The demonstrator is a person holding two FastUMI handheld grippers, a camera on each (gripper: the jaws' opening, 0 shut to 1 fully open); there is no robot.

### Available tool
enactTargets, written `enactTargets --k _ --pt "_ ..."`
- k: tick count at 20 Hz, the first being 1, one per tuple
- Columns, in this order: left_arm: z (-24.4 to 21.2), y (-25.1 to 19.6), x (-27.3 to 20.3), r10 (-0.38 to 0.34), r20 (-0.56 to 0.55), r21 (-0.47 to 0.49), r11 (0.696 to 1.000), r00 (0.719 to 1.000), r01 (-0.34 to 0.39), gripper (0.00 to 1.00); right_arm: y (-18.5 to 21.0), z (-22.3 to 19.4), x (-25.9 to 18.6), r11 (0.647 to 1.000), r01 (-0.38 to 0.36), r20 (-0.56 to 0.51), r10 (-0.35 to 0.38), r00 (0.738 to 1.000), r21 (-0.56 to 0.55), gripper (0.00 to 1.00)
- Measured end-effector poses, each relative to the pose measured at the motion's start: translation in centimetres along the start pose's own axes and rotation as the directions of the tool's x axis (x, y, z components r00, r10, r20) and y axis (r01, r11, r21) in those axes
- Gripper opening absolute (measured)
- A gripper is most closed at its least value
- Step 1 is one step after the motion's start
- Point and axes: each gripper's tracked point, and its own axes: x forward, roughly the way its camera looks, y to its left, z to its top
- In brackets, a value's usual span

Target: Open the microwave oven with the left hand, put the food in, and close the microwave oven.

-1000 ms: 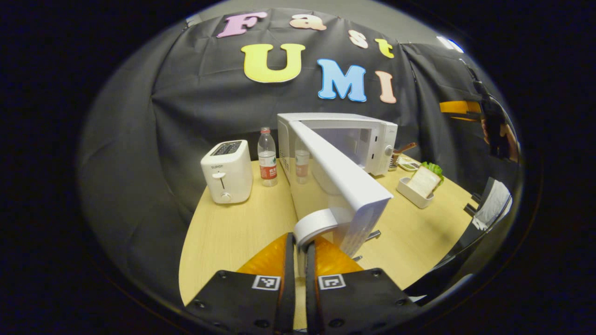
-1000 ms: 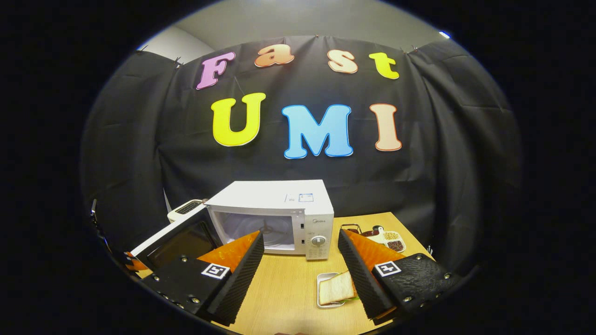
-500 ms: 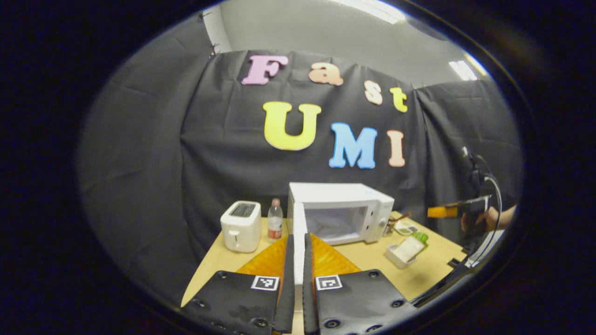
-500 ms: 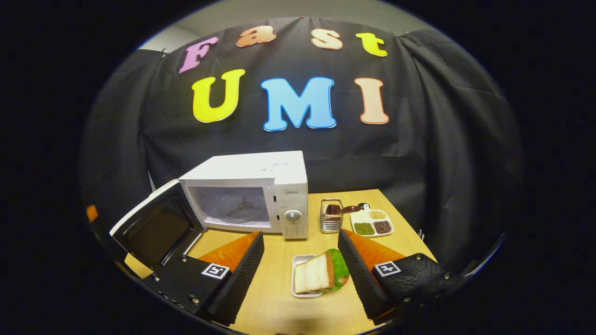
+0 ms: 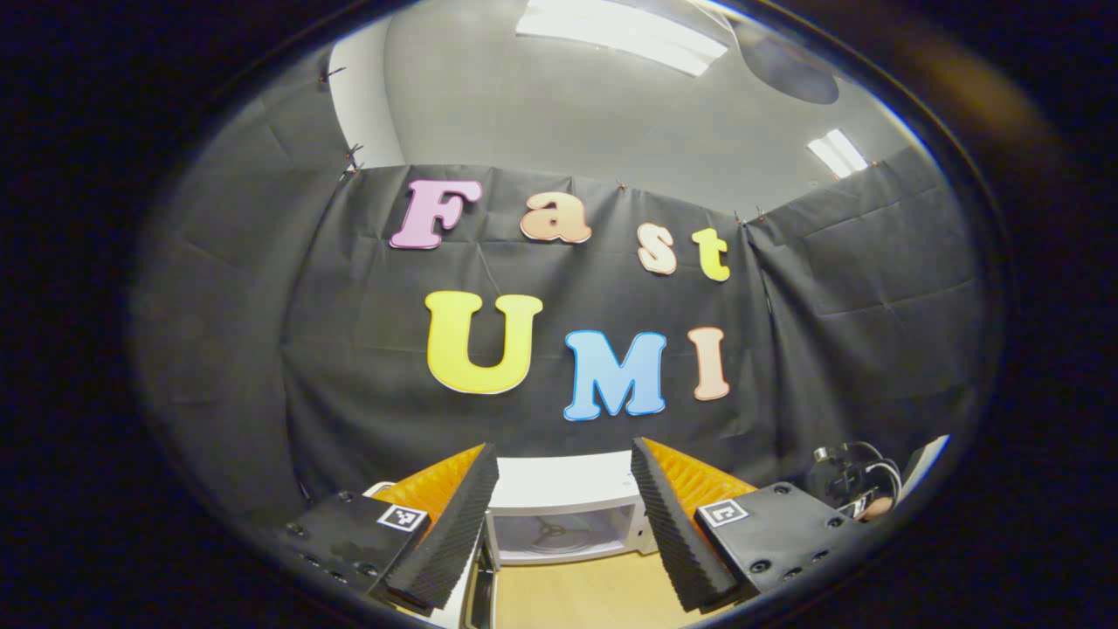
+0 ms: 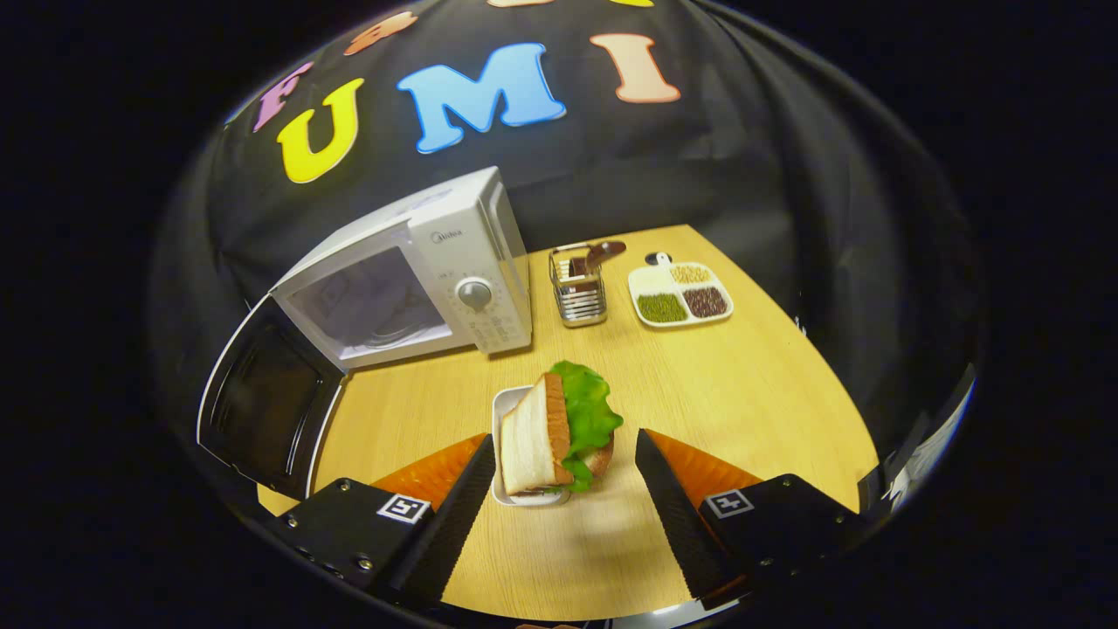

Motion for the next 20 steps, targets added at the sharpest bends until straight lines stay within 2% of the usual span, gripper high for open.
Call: enactTargets --k 3,4,10,11,12,13,14,16,18,19,20 --pt "-1.1 -1.3 1.0 -0.006 -0.030 -0.028 1.000 1.000 0.005 0.99 -0.3 -1.6 1.5 0.998 -0.033 -0.076 0.037 0.996 0.058 0.98" --pt "-1.5 -1.4 1.2 -0.003 -0.039 -0.031 1.000 0.999 0.002 0.94 -0.7 -1.9 2.2 0.998 -0.028 -0.098 0.034 0.995 0.061 0.98" --pt "-2.2 -0.2 1.3 0.054 -0.066 -0.018 0.998 0.996 -0.055 0.95 -0.1 -2.0 5.0 0.988 -0.089 -0.158 0.109 0.981 0.128 0.94" --pt "-2.1 -0.1 1.2 0.062 -0.065 -0.021 0.998 0.996 -0.063 0.96 -0.1 -2.1 5.2 0.986 -0.090 -0.168 0.113 0.979 0.137 0.74" --pt "-2.3 0.1 1.3 0.067 -0.067 -0.023 0.997 0.996 -0.068 0.95 0.2 -1.9 5.1 0.981 -0.102 -0.174 0.131 0.976 0.164 0.69" --pt "-2.4 0.1 1.3 0.070 -0.070 -0.025 0.997 0.995 -0.071 0.95 0.6 -2.0 5.1 0.973 -0.124 -0.183 0.160 0.970 0.194 0.55" --pt "-2.3 0.2 1.4 0.072 -0.071 -0.024 0.997 0.995 -0.073 0.96 1.0 -2.0 5.0 0.964 -0.139 -0.188 0.184 0.965 0.228 0.48" --pt "-2.3 0.1 1.4 0.070 -0.071 -0.019 0.997 0.995 -0.071 0.96 1.2 -2.1 4.8 0.955 -0.161 -0.189 0.211 0.959 0.250 0.21" --pt "-1.9 0.0 1.5 0.066 -0.066 -0.012 0.998 0.996 -0.067 0.96 0.9 -1.7 4.4 0.960 -0.152 -0.169 0.195 0.966 0.237 0.21" --pt "-1.7 0.0 1.5 0.063 -0.064 -0.008 0.998 0.996 -0.064 0.96 1.0 -1.5 4.3 0.957 -0.151 -0.156 0.193 0.969 0.248 0.11" --pt "-1.7 0.0 1.4 0.062 -0.062 -0.005 0.998 0.996 -0.063 0.96 1.4 -1.1 4.1 0.949 -0.163 -0.145 0.207 0.967 0.269 0.10"
